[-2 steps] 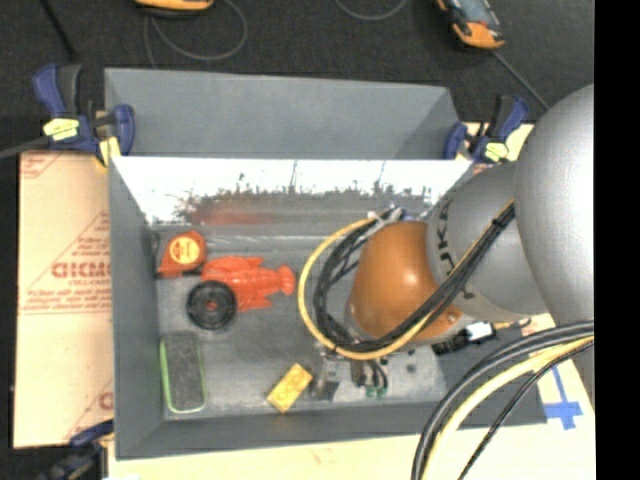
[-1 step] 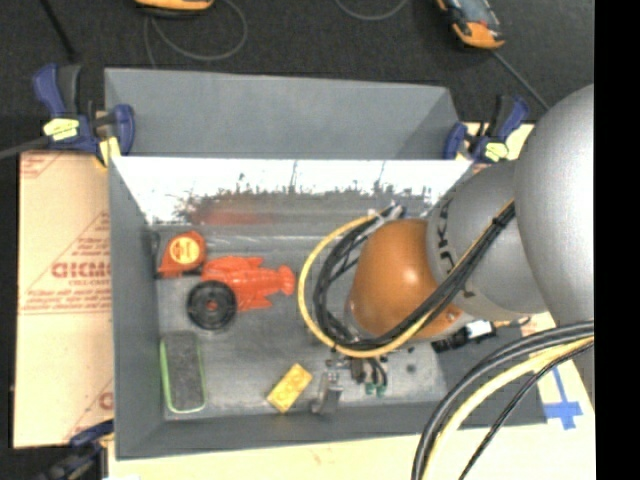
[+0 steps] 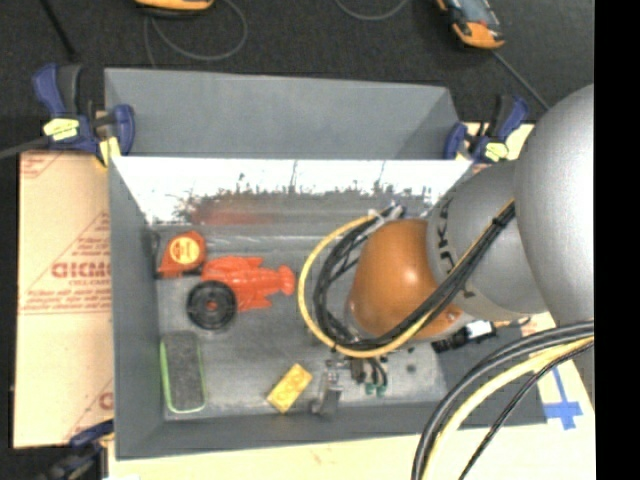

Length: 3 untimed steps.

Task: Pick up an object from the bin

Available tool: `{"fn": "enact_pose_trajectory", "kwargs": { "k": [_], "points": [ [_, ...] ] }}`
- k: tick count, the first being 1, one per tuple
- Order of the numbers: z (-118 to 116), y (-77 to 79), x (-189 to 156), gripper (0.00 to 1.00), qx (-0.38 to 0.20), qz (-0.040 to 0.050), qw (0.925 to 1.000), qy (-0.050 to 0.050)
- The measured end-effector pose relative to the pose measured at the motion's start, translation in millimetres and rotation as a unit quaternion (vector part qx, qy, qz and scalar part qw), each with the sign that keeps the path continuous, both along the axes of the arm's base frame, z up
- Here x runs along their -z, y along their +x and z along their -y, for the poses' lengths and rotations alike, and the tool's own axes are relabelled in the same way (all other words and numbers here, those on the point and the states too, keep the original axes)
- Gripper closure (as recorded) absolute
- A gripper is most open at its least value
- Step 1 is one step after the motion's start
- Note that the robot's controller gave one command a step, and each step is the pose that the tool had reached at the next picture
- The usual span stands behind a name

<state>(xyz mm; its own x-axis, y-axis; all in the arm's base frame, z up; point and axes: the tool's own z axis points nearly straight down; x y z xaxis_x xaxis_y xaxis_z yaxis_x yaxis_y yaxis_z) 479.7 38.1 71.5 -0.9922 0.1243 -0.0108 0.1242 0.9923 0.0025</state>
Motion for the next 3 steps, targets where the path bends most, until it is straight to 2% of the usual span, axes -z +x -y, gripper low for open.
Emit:
{"fn": "enact_pose_trajectory", "kwargs": {
  "k": [1, 2, 3],
  "points": [
    [-2.0, -0.4, -0.2, 0.00, -0.013, 0.0000, 0.9999, -0.001],
    [-17.4, 0.1, -0.4, 0.00, -0.037, 0.0019, 0.9993, -0.002],
    [-25.3, -4.8, -0.3, 1.00, -0.190, -0.0004, 0.9817, -0.002]
  ]
}}
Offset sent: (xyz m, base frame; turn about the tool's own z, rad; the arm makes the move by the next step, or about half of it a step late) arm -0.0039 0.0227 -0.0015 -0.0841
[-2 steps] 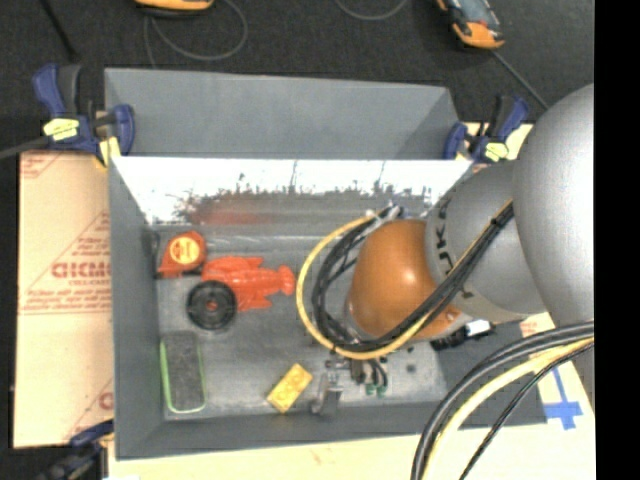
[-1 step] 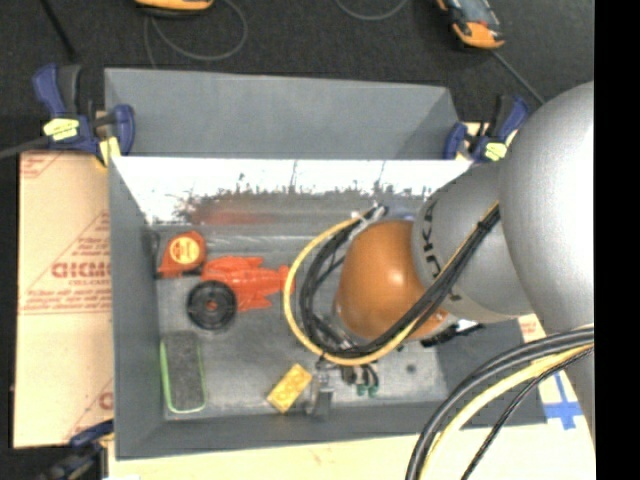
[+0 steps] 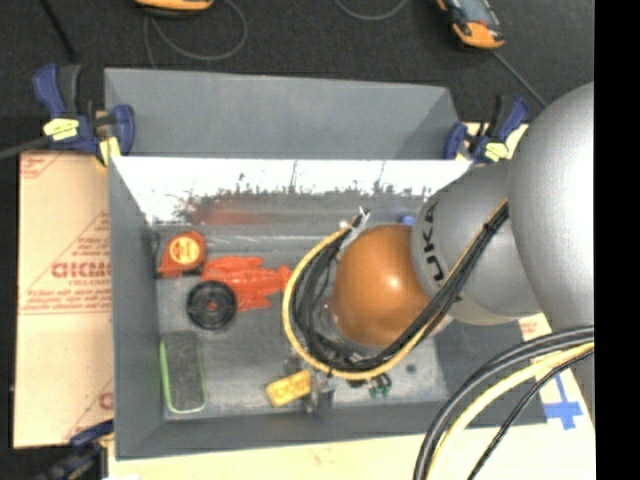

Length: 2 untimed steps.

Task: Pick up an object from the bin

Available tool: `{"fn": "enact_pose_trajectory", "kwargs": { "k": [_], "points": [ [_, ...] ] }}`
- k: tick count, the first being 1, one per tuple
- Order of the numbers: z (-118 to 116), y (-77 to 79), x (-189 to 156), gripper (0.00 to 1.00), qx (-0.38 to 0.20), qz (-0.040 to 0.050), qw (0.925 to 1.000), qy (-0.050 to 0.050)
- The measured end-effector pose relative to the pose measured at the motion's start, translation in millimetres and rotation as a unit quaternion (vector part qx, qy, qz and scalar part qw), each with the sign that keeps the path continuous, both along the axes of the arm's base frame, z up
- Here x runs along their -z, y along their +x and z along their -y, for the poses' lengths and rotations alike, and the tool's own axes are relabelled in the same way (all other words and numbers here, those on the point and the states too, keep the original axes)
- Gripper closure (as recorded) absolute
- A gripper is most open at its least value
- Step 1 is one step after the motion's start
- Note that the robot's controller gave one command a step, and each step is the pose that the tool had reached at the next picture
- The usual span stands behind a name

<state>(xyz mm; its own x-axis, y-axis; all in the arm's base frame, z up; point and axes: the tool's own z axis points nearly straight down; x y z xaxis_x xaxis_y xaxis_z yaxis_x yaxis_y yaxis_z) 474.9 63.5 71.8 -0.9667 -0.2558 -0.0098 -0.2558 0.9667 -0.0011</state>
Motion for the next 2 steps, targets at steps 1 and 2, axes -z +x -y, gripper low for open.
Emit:
{"fn": "enact_pose_trajectory", "kwargs": {
  "k": [1, 2],
  "points": [
    [0.0, 0.0, 0.0, 1.00, 0.001, 0.0000, 1.0000, 0.000],
    [-15.9, 23.7, -174.0, 1.00, -0.004, 0.0005, 1.0000, 0.000]
  ]
}}
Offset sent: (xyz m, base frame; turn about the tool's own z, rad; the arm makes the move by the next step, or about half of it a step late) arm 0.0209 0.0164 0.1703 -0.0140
